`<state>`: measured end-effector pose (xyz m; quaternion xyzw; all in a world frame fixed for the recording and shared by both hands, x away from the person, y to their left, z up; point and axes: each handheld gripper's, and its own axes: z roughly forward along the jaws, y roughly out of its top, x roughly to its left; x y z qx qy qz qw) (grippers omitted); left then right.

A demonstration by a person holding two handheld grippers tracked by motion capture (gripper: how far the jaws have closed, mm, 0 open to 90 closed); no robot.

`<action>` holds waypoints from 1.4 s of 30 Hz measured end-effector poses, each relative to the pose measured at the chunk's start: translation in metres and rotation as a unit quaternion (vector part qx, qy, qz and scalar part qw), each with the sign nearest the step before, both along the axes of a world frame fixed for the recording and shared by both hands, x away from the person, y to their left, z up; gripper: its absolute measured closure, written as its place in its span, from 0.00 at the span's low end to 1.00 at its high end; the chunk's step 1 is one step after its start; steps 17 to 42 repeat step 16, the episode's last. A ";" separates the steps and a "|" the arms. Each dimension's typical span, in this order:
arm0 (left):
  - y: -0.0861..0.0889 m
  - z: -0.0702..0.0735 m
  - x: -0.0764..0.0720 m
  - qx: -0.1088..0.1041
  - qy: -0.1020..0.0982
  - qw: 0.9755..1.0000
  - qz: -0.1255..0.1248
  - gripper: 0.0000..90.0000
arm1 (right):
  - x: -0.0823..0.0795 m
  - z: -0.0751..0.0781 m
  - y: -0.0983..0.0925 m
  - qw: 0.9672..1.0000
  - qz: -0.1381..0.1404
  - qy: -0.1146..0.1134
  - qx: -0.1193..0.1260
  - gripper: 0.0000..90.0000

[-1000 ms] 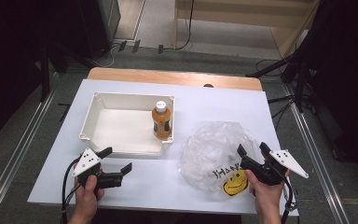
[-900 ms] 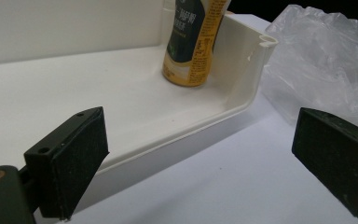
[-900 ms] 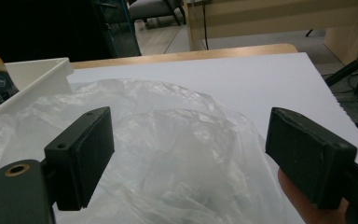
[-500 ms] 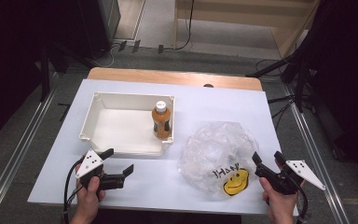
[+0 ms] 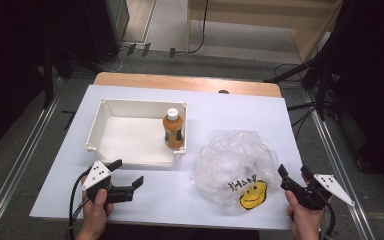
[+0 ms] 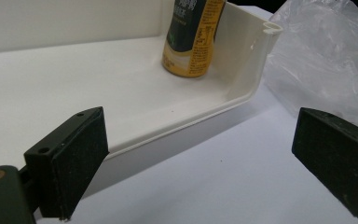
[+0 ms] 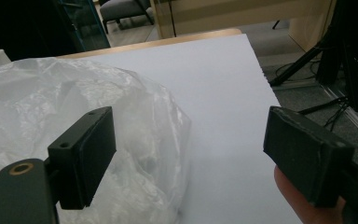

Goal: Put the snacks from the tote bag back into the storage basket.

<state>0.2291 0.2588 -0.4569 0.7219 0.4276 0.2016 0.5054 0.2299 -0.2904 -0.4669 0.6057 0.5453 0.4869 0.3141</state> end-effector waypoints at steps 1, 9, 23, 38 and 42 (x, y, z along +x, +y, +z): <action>0.000 0.000 0.000 0.000 0.000 1.000 0.000 0.04 | 0.000 -0.001 -0.001 1.000 -0.002 0.002 0.002 0.19; -0.001 0.000 0.000 0.000 0.000 1.000 -0.001 0.04 | 0.000 -0.007 -0.005 1.000 -0.012 0.009 0.013 0.20; -0.003 -0.001 0.000 0.007 0.001 1.000 -0.002 0.04 | 0.001 -0.011 -0.004 1.000 -0.008 0.015 0.021 0.20; -0.003 -0.001 0.000 0.007 0.001 1.000 -0.002 0.04 | 0.001 -0.011 -0.004 1.000 -0.008 0.015 0.021 0.20; -0.003 -0.001 0.000 0.007 0.001 1.000 -0.002 0.04 | 0.001 -0.011 -0.004 1.000 -0.008 0.015 0.021 0.20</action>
